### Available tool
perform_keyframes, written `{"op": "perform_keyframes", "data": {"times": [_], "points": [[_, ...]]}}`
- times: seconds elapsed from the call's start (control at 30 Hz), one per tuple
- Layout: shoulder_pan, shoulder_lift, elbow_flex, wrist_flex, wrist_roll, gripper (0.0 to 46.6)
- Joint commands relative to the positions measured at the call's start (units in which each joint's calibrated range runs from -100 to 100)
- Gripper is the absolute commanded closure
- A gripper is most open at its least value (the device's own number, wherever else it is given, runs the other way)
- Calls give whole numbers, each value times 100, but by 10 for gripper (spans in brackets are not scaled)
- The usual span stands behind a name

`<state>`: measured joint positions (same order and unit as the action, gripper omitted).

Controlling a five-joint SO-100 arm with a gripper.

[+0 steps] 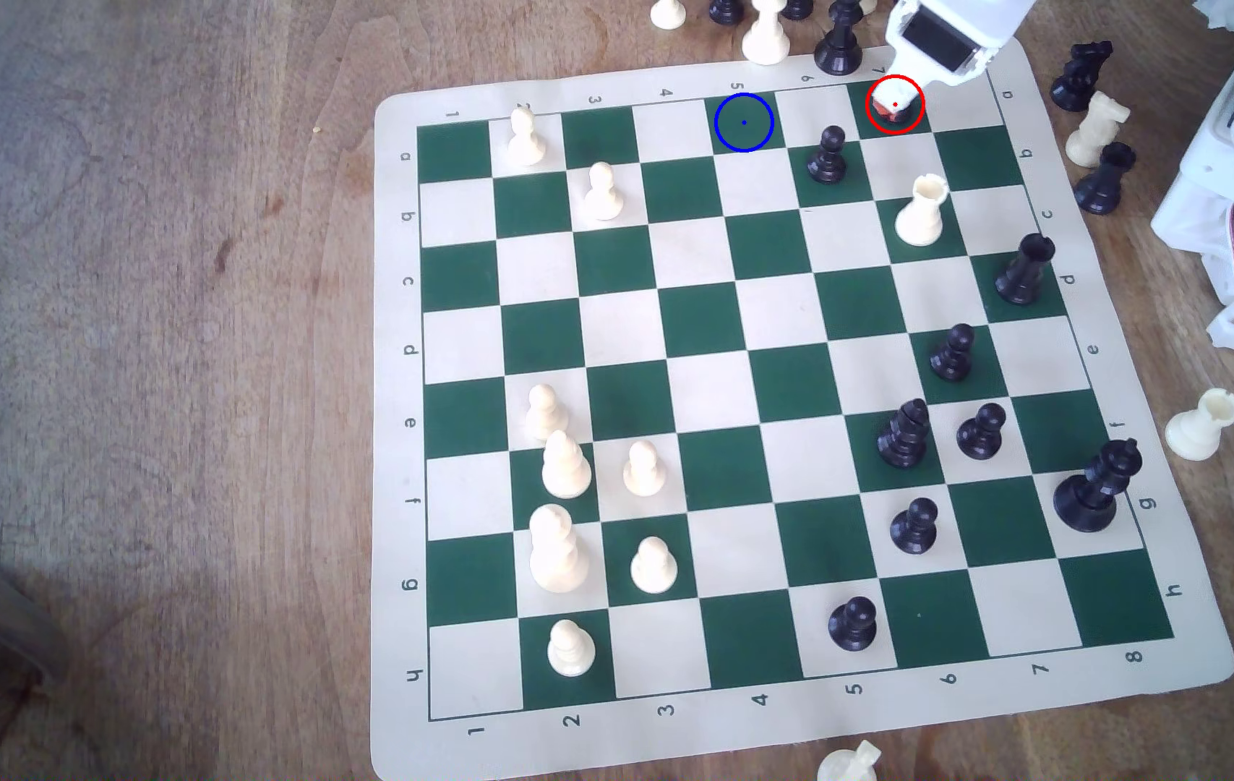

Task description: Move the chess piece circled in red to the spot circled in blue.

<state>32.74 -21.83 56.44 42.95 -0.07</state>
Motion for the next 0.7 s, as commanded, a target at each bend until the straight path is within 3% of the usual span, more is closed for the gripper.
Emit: {"op": "perform_keyframes", "data": {"times": [0.0, 0.17, 0.3, 0.67], "points": [[-24, -41, -32, -85, -15, 385], [-9, -41, -5, -134, -15, 401], [-40, -41, 41, -102, 24, 464], [-95, -491, -304, 267, -20, 464]]}}
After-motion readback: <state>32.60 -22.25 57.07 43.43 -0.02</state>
